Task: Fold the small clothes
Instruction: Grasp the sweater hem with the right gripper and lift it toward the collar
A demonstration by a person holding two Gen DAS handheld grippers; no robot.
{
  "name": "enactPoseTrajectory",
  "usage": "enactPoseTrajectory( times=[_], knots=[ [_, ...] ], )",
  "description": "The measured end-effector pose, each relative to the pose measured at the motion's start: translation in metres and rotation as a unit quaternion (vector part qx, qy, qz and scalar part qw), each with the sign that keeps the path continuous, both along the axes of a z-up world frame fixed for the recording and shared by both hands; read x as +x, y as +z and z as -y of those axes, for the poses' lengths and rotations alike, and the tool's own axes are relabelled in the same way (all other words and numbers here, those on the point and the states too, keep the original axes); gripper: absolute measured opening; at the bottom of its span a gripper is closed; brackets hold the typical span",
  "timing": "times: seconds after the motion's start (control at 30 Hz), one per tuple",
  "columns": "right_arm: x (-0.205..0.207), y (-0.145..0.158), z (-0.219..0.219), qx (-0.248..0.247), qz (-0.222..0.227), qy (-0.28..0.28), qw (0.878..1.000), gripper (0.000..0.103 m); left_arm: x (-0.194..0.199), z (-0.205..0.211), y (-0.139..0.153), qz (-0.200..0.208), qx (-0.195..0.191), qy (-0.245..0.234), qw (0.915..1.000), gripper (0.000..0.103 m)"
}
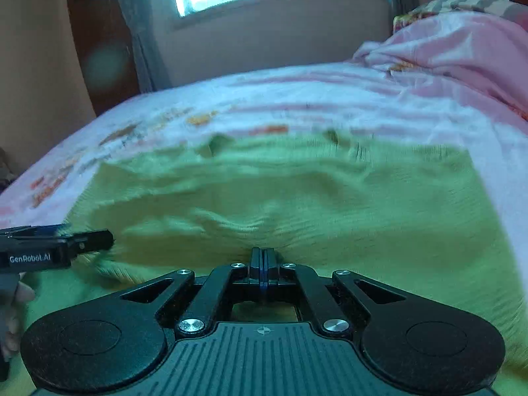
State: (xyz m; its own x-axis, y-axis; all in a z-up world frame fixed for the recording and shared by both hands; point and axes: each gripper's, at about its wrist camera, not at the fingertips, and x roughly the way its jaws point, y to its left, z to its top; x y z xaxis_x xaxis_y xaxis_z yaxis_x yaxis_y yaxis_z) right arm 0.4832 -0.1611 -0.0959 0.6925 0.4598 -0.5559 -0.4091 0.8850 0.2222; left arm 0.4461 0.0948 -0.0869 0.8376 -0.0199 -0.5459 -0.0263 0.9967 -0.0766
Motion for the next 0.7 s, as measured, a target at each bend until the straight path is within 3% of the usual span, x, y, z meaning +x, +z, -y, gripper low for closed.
enactPoseTrajectory(
  times=[0.07,0.17,0.23,0.27,0.33,0.4,0.47,0.57,0.63,0.7],
  knots=[
    [0.000,0.014,0.015,0.000,0.057,-0.014,0.998,0.000,0.001,0.006,0.013,0.032,0.007,-0.012,0.9994,0.085],
    [0.037,0.018,0.050,-0.022,0.062,-0.076,0.995,0.000,0.018,0.021,0.019,0.032,0.013,-0.038,0.9987,0.086],
    [0.072,0.009,0.080,-0.028,0.021,-0.115,0.993,0.000,0.039,0.028,0.007,0.001,0.039,-0.041,0.9984,0.087],
    [0.092,-0.002,0.095,-0.051,-0.024,-0.134,0.989,0.000,0.051,0.029,-0.008,-0.038,0.061,-0.034,0.9969,0.088],
    [0.096,-0.004,0.131,-0.003,-0.055,-0.125,0.991,0.000,0.049,0.023,-0.017,-0.041,0.052,-0.031,0.9973,0.088],
    [0.071,0.014,0.157,0.005,-0.020,-0.141,0.990,0.000,0.031,0.014,-0.004,-0.018,0.027,-0.033,0.9989,0.088],
    [0.028,0.029,0.174,0.010,0.022,-0.122,0.992,0.000,0.003,0.005,0.002,0.005,0.013,-0.033,0.9994,0.089],
    [-0.035,0.030,0.174,0.011,0.049,-0.076,0.996,0.000,-0.016,0.004,-0.009,-0.017,0.026,-0.027,0.9992,0.089],
    [-0.051,0.014,0.159,0.010,0.029,-0.056,0.998,0.000,-0.020,0.003,-0.016,-0.030,0.028,-0.022,0.9989,0.090],
    [-0.050,-0.016,0.142,-0.059,-0.015,-0.064,0.996,0.000,-0.015,0.001,-0.016,-0.038,0.028,-0.017,0.9987,0.091]
  ],
)
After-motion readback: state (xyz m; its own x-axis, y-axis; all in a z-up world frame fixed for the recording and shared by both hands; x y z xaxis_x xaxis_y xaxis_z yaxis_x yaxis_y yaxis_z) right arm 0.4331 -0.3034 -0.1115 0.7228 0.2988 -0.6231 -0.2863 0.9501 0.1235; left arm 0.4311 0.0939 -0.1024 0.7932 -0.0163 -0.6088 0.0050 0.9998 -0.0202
